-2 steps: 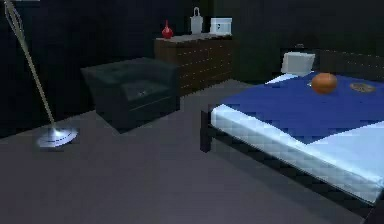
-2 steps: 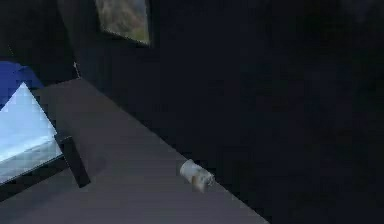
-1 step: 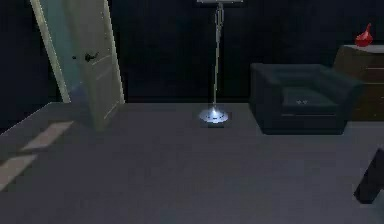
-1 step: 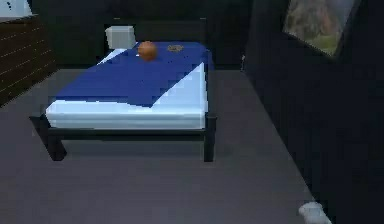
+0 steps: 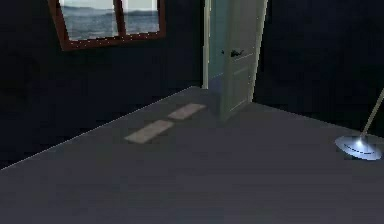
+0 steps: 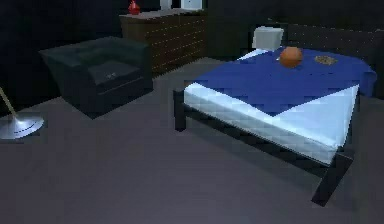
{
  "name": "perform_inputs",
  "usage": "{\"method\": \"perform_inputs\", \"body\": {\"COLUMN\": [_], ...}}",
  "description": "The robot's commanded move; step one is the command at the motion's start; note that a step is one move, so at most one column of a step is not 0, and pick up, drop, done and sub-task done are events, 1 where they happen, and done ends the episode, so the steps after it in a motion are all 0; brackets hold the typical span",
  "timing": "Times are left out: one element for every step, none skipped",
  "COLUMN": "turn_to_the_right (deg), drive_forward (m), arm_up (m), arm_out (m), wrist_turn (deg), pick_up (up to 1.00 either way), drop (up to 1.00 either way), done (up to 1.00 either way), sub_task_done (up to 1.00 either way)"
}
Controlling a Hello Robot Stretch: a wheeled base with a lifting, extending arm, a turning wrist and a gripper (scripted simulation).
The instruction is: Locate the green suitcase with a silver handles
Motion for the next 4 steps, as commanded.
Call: {"method": "perform_inputs", "body": {"turn_to_the_right": [0.0,-3.0,-3.0,0.0], "drive_forward": [1.0,0.0,0.0,1.0], "arm_up": [0.0,0.0,0.0,0.0], "arm_out": [0.0,0.0,0.0,0.0], "wrist_turn": [0.0,0.0,0.0,0.0], "pick_up": [0.0,0.0,0.0,0.0], "drop": [0.0,0.0,0.0,0.0], "done": [0.0,0.0,0.0,0.0], "sub_task_done": [0.0,0.0,0.0,0.0]}}
